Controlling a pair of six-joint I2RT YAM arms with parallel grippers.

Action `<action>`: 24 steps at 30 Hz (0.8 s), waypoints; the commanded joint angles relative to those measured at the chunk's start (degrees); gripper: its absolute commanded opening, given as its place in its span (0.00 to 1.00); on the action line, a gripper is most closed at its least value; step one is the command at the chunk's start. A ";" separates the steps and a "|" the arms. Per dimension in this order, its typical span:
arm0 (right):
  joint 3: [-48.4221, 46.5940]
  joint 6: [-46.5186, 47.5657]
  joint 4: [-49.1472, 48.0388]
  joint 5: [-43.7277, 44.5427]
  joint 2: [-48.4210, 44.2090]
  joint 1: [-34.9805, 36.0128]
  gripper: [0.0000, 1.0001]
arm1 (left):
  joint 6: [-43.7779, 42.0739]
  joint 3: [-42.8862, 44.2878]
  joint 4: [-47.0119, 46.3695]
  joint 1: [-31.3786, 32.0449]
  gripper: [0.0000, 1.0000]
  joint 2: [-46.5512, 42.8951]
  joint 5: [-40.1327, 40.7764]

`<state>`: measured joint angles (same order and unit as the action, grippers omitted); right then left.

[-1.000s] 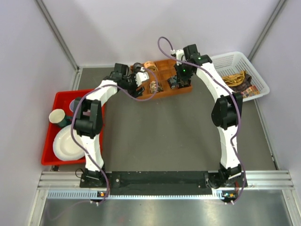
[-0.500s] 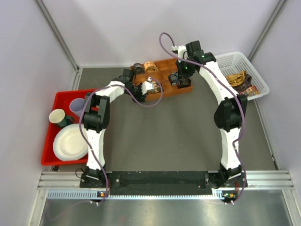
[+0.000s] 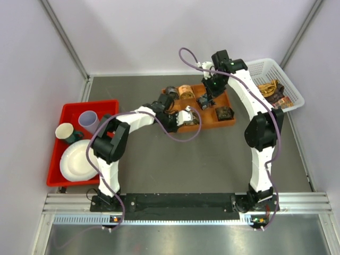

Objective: Roll the ties
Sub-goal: Move the storage box to the center of the board, then place the tie in the storage box.

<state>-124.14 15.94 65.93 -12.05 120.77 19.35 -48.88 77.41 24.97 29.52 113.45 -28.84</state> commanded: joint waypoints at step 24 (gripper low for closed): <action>12.17 -4.08 5.09 0.91 -0.28 -3.88 0.00 | 27.09 -13.68 -7.48 15.57 0.00 -7.01 17.68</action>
<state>-109.60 14.35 74.30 -9.23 118.80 17.72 -24.40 65.91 14.48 44.42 105.97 -14.09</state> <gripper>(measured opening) 0.041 0.152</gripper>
